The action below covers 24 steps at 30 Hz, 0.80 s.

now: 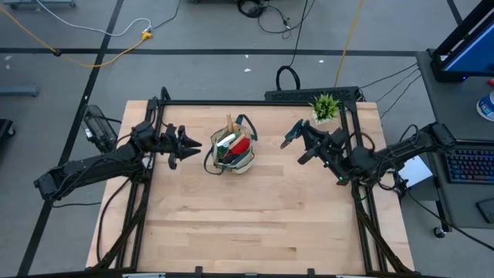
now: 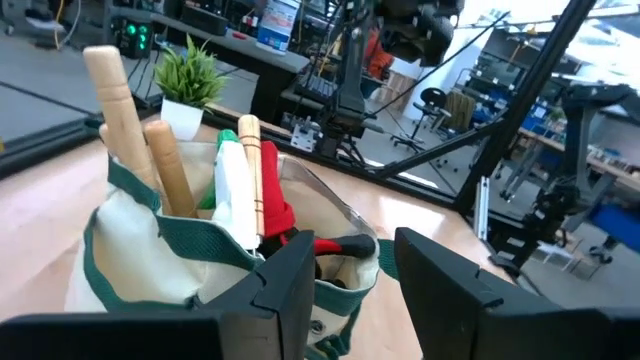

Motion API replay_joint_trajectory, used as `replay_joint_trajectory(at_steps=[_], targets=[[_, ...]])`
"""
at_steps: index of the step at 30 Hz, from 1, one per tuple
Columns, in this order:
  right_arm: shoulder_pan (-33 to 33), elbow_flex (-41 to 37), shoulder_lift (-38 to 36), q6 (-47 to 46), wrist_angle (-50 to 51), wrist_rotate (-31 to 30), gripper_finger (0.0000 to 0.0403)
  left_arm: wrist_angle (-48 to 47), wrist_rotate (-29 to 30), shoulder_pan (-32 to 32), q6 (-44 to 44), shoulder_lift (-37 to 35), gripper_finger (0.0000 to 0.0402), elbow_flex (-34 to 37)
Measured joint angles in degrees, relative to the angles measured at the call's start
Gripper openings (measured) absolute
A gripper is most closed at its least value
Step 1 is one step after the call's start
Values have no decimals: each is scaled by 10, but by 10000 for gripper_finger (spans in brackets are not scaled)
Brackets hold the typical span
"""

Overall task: Pick & Place Garden tools in Gardening bag
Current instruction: Put the shears into the gardening bag

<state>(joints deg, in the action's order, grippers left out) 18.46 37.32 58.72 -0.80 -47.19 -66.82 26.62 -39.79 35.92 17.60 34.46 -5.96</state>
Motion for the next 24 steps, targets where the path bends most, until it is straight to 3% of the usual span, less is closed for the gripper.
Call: replay_joint_trajectory(at_steps=[10,19,24], targets=[[0,0,0,2,123,6,44,0,0,0,39,0,145,0],[-30,0,0,6,211,182,44,0,-1,0,39,0,145,0],[-70,0,0,20,222,319,44,0,-1,0,39,0,145,0]])
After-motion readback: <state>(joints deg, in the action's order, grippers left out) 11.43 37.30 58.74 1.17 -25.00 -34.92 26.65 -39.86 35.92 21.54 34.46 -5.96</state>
